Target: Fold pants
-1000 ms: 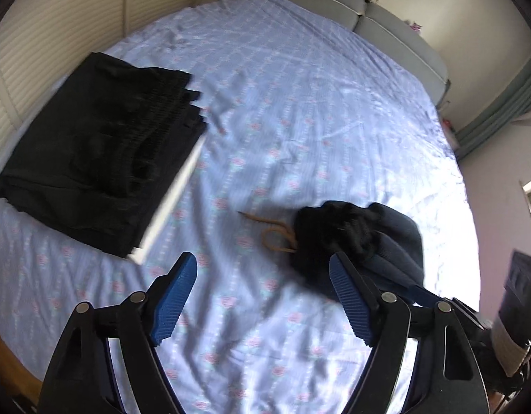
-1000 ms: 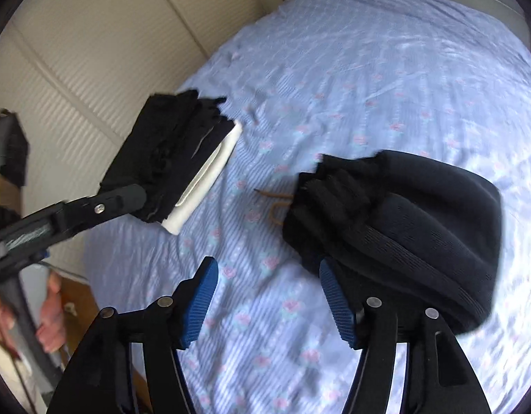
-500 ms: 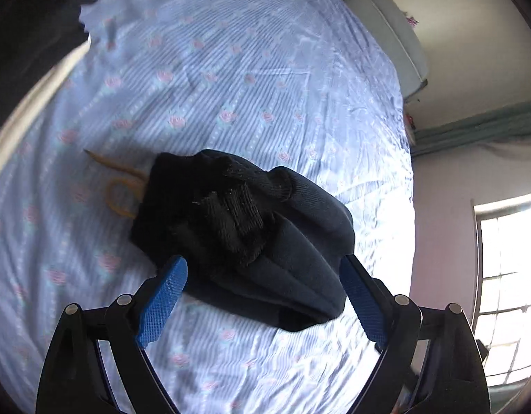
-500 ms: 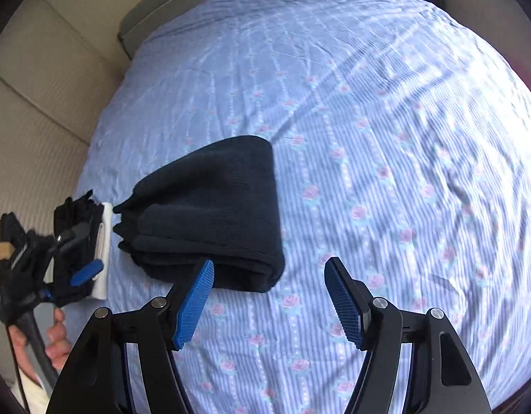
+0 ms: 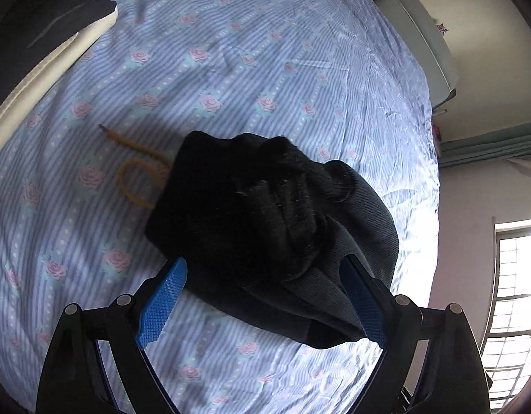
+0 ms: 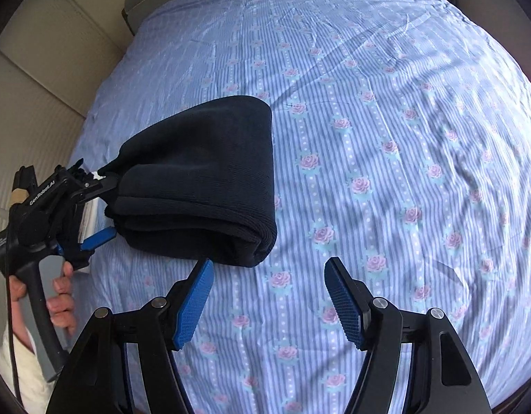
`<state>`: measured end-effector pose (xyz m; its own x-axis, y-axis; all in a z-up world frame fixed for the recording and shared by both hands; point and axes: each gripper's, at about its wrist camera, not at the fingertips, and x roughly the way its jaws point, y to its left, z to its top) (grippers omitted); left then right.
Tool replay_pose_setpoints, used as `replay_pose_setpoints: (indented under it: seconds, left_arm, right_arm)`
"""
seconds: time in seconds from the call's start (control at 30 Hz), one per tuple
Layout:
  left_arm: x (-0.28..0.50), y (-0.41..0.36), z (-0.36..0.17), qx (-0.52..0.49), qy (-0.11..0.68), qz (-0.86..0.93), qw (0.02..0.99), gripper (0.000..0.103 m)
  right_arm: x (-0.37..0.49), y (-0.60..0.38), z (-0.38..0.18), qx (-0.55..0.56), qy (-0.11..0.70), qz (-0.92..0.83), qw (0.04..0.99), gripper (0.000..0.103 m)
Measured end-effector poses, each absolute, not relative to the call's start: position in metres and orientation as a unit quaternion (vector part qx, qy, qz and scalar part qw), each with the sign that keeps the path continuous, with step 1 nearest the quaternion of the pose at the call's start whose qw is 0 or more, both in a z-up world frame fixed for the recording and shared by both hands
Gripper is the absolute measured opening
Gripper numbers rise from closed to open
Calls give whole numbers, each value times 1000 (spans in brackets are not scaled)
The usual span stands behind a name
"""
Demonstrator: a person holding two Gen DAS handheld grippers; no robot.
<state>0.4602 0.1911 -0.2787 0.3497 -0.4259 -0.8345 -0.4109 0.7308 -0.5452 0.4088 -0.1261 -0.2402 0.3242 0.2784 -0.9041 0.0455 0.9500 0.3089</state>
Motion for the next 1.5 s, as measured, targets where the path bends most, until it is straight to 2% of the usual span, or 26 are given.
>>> replay_pose_setpoints:
  seconds: [0.4, 0.5, 0.53, 0.57, 0.67, 0.87, 1.07, 1.17, 1.3, 1.5]
  left_arm:
    - [492, 193, -303, -429, 579, -8, 693, 90]
    - [496, 191, -305, -425, 587, 8, 689, 85]
    - [497, 191, -304, -422, 588, 13, 690, 69]
    - [498, 191, -302, -416, 588, 16, 693, 39]
    - [497, 194, -283, -416, 574, -1, 705, 26]
    - [494, 188, -210, -403, 513, -82, 754, 22]
    - [495, 179, -166, -321, 488, -104, 805, 21]
    - [494, 185, -176, -307, 500, -102, 804, 21]
    - [487, 200, -220, -336, 528, -74, 776, 20]
    - [469, 211, -277, -371, 566, -45, 735, 21]
  right_arm:
    - [419, -116, -266, 132, 601, 68, 785, 68]
    - [424, -112, -272, 135, 605, 68, 782, 68]
    - [425, -111, -274, 136, 605, 69, 781, 68]
    - [427, -110, -276, 136, 605, 71, 781, 68]
    - [430, -107, -282, 134, 607, 75, 780, 68]
    - [440, -94, -296, 130, 615, 88, 773, 68]
    - [461, -78, -301, 109, 606, 67, 785, 68]
    - [460, -92, -285, 121, 577, 35, 807, 67]
    - [454, -113, -276, 144, 567, -9, 811, 67]
    - [455, -107, -283, 88, 579, -20, 810, 67]
